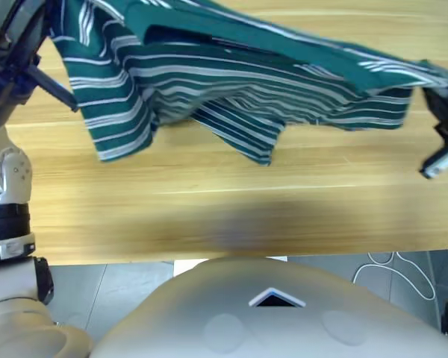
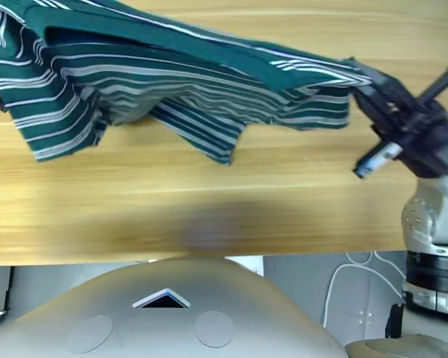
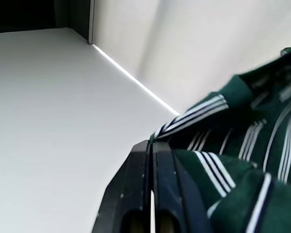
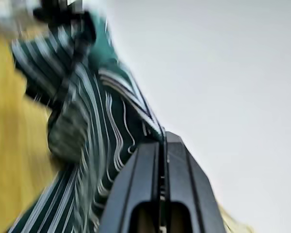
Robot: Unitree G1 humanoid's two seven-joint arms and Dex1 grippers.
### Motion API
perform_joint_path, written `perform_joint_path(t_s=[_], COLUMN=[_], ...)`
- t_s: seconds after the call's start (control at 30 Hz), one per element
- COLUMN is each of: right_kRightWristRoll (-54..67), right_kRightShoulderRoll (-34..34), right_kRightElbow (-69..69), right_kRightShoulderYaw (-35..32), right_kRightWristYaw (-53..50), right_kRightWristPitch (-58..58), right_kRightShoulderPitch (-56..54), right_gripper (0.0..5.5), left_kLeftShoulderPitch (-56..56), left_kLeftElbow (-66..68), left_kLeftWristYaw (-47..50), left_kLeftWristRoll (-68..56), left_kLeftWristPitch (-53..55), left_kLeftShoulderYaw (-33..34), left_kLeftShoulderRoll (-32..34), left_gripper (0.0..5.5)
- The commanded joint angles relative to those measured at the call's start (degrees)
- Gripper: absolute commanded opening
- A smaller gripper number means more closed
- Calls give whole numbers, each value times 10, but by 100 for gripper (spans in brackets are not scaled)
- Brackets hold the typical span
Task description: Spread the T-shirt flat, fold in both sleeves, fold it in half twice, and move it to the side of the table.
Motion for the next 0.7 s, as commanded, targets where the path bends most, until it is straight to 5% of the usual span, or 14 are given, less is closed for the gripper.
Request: perform_joint_path(t_s=[0.03, 0.17, 0.3, 0.4, 0.47, 0.53, 0.6, 0.63, 0.7], right_kRightWristRoll=[222, 211, -193, -370, -515, -681, -783, -794, -767], right_kRightShoulderRoll=[31, 44, 17, -8, 14, 36, 60, 61, 58], right_kRightElbow=[-142, -176, -59, 118, 365, 626, 777, 810, 820], right_kRightShoulderYaw=[-130, -148, 45, 172, 240, 319, 368, 356, 305], right_kRightWristYaw=[219, 240, 193, 230, 164, -20, -316, -474, -617], right_kRightWristPitch=[24, 83, 106, 130, 149, 187, 266, 302, 301], right_kRightShoulderPitch=[74, 87, -42, -254, -525, -805, -1009, -1082, -1140], right_gripper=[1, 1, 1, 1, 1, 1, 1, 1, 1], left_kLeftShoulderPitch=[141, 153, 45, -117, -381, -652, -840, -917, -1023], left_kLeftElbow=[-127, -102, 32, 139, 361, 579, 694, 723, 744], left_kLeftWristYaw=[-138, -161, -153, -241, -231, -127, 42, 209, 469], left_kLeftWristRoll=[3, 109, 382, 393, 480, 600, 660, 673, 595], left_kLeftWristPitch=[-60, -48, -17, 33, 86, 183, 292, 330, 365], left_kLeftShoulderYaw=[37, 29, -66, -155, -192, -240, -260, -249, -141], left_kLeftShoulderRoll=[79, 79, 40, 27, -27, -71, -91, -94, -72], left_gripper=[0, 0, 0, 0, 0, 0, 0, 0, 0])
